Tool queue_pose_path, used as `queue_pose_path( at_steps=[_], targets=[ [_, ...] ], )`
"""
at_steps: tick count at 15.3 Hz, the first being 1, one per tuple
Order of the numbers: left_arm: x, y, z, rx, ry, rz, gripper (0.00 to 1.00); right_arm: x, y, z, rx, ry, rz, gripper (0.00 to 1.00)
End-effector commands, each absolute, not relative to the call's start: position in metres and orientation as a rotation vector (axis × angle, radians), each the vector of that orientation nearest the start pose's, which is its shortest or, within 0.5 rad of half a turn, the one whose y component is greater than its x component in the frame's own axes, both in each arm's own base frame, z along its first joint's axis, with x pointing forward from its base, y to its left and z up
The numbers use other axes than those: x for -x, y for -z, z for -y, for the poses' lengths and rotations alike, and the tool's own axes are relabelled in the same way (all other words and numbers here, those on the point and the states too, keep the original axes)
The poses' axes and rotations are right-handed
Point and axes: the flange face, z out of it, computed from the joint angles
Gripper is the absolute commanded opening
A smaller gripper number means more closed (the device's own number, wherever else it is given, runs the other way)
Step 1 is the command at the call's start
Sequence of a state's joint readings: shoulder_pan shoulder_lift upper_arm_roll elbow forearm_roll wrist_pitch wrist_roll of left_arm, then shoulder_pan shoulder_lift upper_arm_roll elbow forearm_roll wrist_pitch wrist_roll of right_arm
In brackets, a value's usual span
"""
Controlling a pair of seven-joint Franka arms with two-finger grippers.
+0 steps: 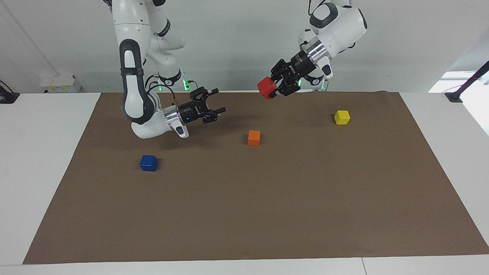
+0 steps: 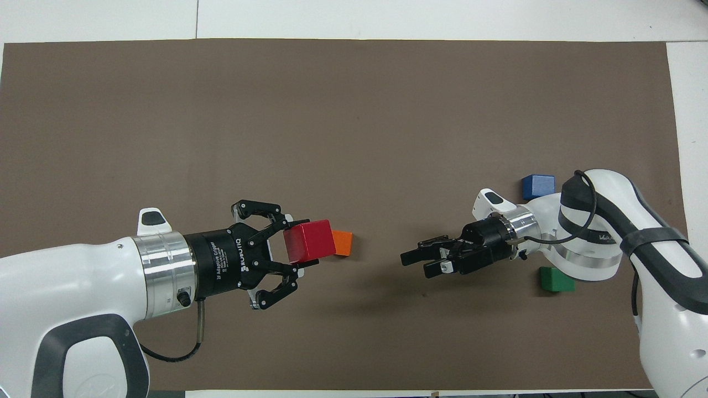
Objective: Transfer red block to right arm and stack on blue block
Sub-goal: 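Close the right gripper on the red cube held by the left gripper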
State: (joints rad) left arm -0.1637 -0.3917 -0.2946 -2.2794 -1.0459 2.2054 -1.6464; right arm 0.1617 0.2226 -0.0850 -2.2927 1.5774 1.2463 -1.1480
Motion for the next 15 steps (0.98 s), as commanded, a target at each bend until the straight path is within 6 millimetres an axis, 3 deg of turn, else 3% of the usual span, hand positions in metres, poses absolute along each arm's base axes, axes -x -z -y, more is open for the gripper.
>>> queue_pose_path(
  at_steps=[1,4,6,9,15],
  targets=[
    [-0.393,-0.544,0.256,-1.521,0.683,-1.792,0.0,-0.461,-0.321,-0.168,1.214,0.039,0.323,1.0],
    [-0.388,-0.541,0.269,-1.507,0.682,-1.779,0.0,-0.462,-0.297,-0.182,1.104,0.116,0.333,1.0],
    [-0.384,-0.542,0.277,-1.497,0.674,-1.765,0.0,-0.459,-0.297,-0.187,1.099,0.085,0.323,1.0],
    [-0.377,-0.543,0.29,-1.49,0.643,-1.745,0.0,-0.463,-0.304,-0.193,1.072,0.022,0.235,1.0],
    [-0.374,-0.531,0.298,-1.521,0.653,-1.744,0.0,-0.468,-0.324,-0.231,0.942,0.011,0.09,1.0]
  ],
)
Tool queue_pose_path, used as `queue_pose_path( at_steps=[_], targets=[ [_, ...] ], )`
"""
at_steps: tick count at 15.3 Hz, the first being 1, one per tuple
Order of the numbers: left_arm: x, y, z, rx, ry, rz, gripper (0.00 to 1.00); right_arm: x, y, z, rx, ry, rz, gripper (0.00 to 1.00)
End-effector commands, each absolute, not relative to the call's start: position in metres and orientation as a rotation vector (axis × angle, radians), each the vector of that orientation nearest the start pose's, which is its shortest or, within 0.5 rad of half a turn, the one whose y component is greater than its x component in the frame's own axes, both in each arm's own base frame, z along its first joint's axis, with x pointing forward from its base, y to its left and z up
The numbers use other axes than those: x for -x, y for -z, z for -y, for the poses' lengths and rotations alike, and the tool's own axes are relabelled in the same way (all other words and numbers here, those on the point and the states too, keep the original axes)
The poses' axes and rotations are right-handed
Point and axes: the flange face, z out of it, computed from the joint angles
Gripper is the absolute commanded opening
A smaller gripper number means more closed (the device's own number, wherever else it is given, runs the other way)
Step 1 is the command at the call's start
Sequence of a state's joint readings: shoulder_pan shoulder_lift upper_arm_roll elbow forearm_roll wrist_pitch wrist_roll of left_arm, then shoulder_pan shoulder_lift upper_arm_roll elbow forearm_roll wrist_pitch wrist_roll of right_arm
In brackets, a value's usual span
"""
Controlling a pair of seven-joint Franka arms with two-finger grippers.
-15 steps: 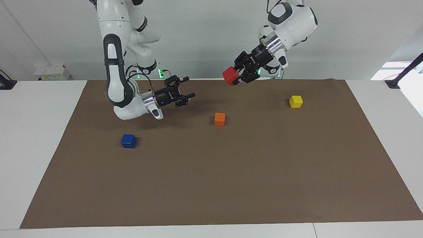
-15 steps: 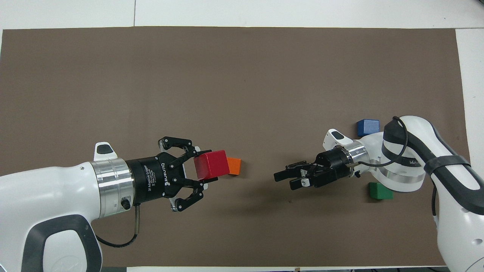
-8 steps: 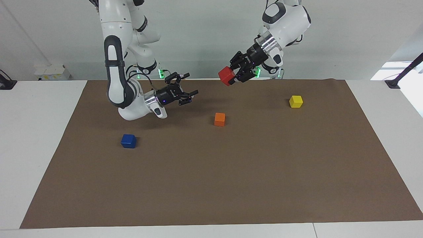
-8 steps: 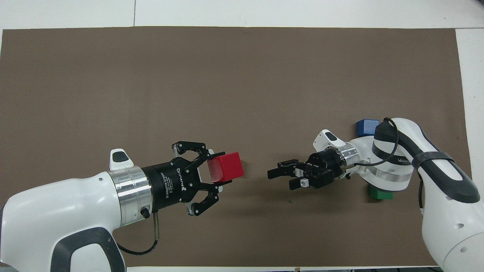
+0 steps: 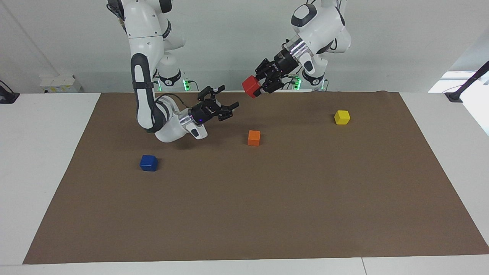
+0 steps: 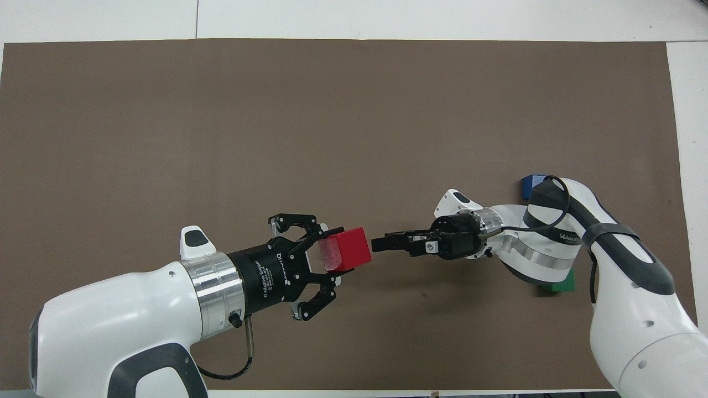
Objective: Transfer red block to right arm and stack on blue block
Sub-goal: 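Close the right gripper on the red cube held by the left gripper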
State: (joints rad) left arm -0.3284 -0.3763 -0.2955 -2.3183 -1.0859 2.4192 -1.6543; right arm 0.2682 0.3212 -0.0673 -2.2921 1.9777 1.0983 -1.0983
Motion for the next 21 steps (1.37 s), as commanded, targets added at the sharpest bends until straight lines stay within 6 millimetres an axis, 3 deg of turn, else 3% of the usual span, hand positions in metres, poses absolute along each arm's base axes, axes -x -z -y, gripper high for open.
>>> queue_pose_path(
  at_steps=[1,6,7,10,16,21],
  targets=[
    [-0.374,-0.531,0.299,-1.522,0.653,-1.743,0.0,-0.469,-0.323,-0.232,0.945,0.016,0.084,1.0],
    [-0.379,-0.531,0.302,-1.519,0.645,-1.742,0.0,-0.473,-0.326,-0.234,0.929,0.044,0.063,1.0],
    [-0.384,-0.527,0.308,-1.531,0.643,-1.739,0.0,-0.469,-0.327,-0.25,0.92,0.04,0.056,1.0],
    [-0.386,-0.524,0.317,-1.548,0.647,-1.728,0.0,-0.47,-0.324,-0.262,0.951,0.057,0.041,1.0],
    [-0.385,-0.523,0.327,-1.565,0.658,-1.718,0.0,-0.469,-0.322,-0.263,0.959,0.059,0.036,1.0],
    [-0.391,-0.516,0.328,-1.551,0.641,-1.732,0.0,-0.47,-0.323,-0.263,0.956,0.066,0.03,0.56]
  ],
)
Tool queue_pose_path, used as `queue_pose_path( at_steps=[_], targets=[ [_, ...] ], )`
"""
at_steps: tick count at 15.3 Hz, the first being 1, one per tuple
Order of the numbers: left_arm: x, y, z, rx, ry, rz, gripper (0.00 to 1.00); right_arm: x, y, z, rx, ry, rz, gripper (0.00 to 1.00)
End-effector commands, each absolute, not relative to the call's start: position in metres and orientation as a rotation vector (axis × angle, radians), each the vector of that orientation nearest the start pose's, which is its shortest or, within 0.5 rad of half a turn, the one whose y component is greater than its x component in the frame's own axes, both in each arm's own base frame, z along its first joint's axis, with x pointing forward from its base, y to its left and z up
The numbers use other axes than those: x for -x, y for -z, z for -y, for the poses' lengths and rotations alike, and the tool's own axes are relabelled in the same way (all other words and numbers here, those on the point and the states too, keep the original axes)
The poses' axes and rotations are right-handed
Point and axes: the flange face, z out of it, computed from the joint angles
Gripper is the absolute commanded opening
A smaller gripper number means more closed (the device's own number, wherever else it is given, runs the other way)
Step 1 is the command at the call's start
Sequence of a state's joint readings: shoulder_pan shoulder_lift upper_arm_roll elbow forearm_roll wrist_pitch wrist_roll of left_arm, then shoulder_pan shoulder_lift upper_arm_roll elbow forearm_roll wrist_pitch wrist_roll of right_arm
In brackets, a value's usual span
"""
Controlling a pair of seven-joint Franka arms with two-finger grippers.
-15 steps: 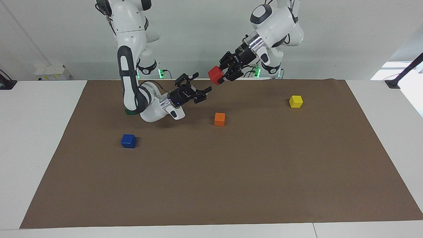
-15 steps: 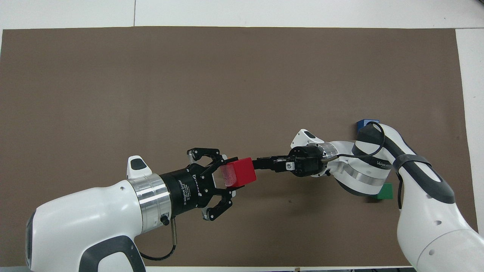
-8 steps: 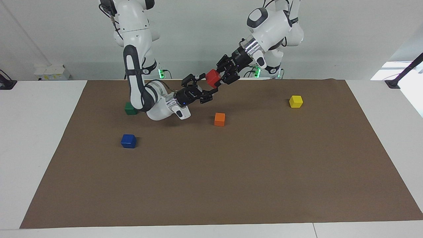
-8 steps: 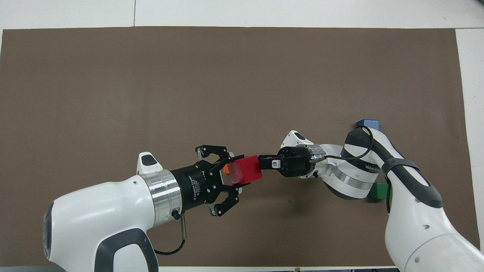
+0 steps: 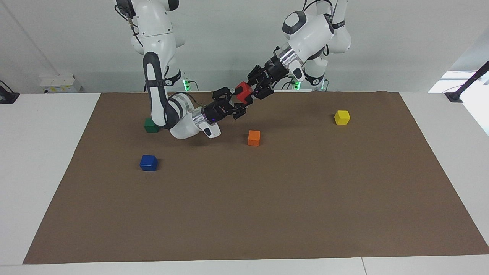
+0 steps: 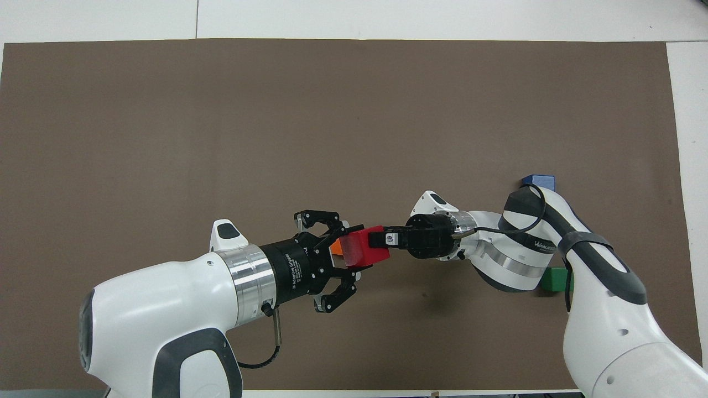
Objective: Transfer red block to right arm and stack on blue block
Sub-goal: 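Close the right gripper on the red cube held by the left gripper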
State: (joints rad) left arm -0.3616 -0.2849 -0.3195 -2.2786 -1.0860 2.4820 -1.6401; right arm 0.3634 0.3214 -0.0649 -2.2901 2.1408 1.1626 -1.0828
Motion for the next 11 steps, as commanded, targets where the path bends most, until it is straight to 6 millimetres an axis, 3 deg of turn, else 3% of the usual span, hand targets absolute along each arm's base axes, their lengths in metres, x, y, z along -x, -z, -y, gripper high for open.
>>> queue_pose_path(
  at_steps=[1,2,3,4,7,8,9,11],
  targets=[
    [-0.3921,-0.5158,0.3296,-1.552,0.645,-1.733,0.0,-0.4707,-0.3238,-0.2631,0.954,0.068,0.032,0.36],
    [-0.3932,-0.5174,0.3297,-1.548,0.645,-1.732,0.0,-0.4707,-0.3238,-0.2631,0.954,0.068,0.032,0.15],
    [-0.3935,-0.5166,0.3298,-1.548,0.646,-1.734,0.0,-0.4707,-0.3238,-0.2631,0.954,0.068,0.032,0.04],
    [-0.3935,-0.5166,0.3298,-1.548,0.646,-1.734,0.0,-0.4707,-0.3238,-0.2631,0.954,0.068,0.032,0.0],
    [-0.3932,-0.5165,0.3301,-1.579,0.628,-1.707,0.0,-0.4712,-0.3235,-0.2624,0.956,0.069,0.03,0.0],
    [-0.3939,-0.5166,0.3293,-1.576,0.626,-1.708,0.67,-0.4716,-0.3241,-0.2625,0.955,0.069,0.032,0.0],
    [-0.3938,-0.5196,0.3277,-1.569,0.623,-1.707,1.0,-0.4715,-0.3243,-0.2626,0.954,0.069,0.032,0.0],
    [-0.3942,-0.5231,0.325,-1.568,0.616,-1.702,1.0,-0.4715,-0.325,-0.2634,0.952,0.069,0.036,0.0]
  ],
)
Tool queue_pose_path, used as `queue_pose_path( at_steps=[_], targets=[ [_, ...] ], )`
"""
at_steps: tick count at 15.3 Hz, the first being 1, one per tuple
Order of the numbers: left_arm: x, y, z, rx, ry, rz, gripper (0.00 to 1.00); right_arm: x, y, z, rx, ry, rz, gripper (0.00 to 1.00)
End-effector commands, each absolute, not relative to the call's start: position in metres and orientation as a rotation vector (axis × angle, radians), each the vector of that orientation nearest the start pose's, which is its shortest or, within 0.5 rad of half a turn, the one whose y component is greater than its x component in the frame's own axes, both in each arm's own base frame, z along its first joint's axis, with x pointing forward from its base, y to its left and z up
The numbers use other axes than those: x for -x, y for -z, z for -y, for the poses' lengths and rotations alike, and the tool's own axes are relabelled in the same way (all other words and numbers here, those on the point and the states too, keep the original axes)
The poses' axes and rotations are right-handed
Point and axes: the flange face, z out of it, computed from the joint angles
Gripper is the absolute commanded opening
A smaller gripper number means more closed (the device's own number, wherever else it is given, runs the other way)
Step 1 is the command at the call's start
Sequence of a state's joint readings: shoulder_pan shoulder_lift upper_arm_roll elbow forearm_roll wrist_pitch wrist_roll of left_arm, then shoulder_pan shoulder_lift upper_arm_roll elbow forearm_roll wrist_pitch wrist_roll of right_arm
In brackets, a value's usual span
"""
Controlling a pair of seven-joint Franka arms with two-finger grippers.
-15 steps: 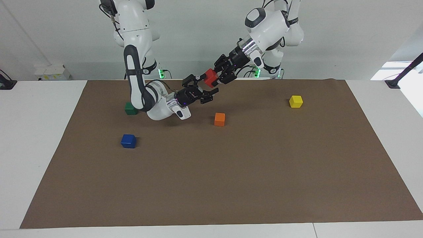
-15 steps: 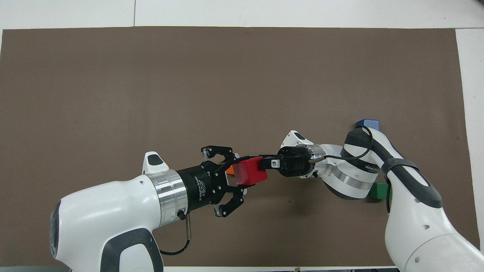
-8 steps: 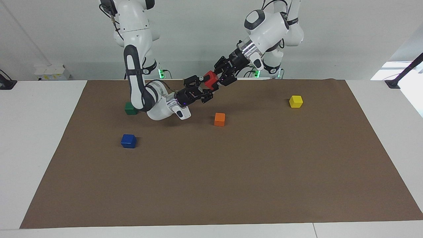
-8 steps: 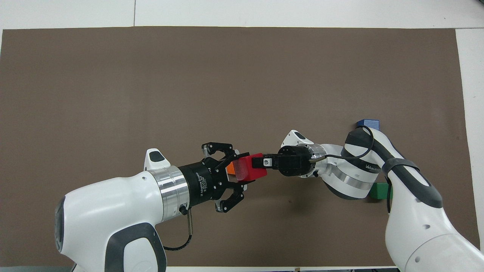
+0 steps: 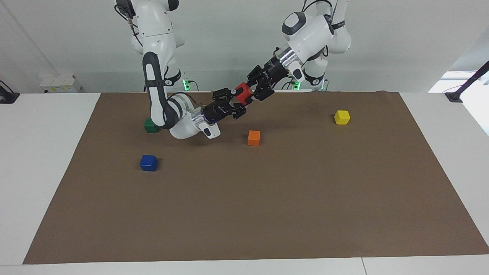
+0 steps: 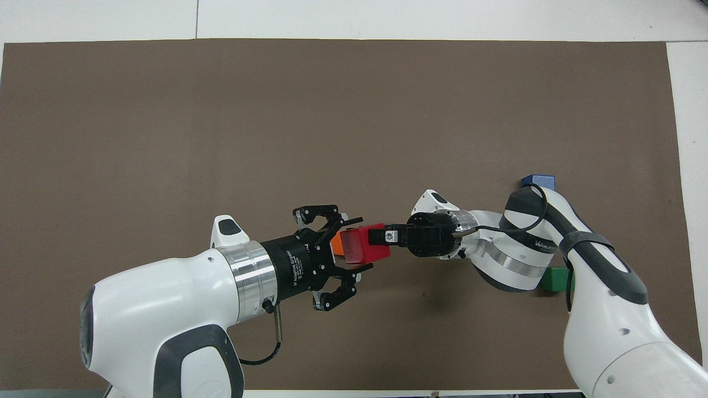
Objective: Transfer red block to right arm and stack on blue block
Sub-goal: 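Open the left gripper and withdraw it from the red cube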
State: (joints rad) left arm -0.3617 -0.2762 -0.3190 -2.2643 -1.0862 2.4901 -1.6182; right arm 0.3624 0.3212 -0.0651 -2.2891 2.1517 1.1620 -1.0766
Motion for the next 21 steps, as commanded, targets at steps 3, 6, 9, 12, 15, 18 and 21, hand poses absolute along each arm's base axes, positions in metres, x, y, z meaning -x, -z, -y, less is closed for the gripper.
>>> queue_pose_path(
  at_steps=[3,6,9,12,15,18,21],
  targets=[
    [-0.396,-0.524,0.322,-1.568,0.622,-1.704,1.0,-0.472,-0.325,-0.263,0.952,0.069,0.034,0.0],
    [-0.403,-0.525,0.303,-1.631,0.619,-1.715,1.0,-0.472,-0.324,-0.262,0.961,0.067,0.028,0.0],
    [-0.418,-0.527,0.283,-1.689,0.561,-1.705,1.0,-0.471,-0.324,-0.26,0.968,0.055,0.029,0.0],
    [-0.438,-0.529,0.251,-1.706,0.505,-1.673,1.0,-0.471,-0.326,-0.257,0.996,0.054,0.027,0.0],
    [-0.461,-0.525,0.197,-1.743,0.446,-1.641,1.0,-0.471,-0.323,-0.251,1.042,0.041,0.047,0.0],
    [-0.477,-0.524,0.156,-1.915,0.27,-1.597,1.0,-0.476,-0.326,-0.225,1.127,0.037,0.079,0.0],
    [-0.487,-0.519,0.113,-2.033,0.172,-1.586,1.0,-0.478,-0.336,-0.212,1.197,0.035,0.097,0.0]
  ],
)
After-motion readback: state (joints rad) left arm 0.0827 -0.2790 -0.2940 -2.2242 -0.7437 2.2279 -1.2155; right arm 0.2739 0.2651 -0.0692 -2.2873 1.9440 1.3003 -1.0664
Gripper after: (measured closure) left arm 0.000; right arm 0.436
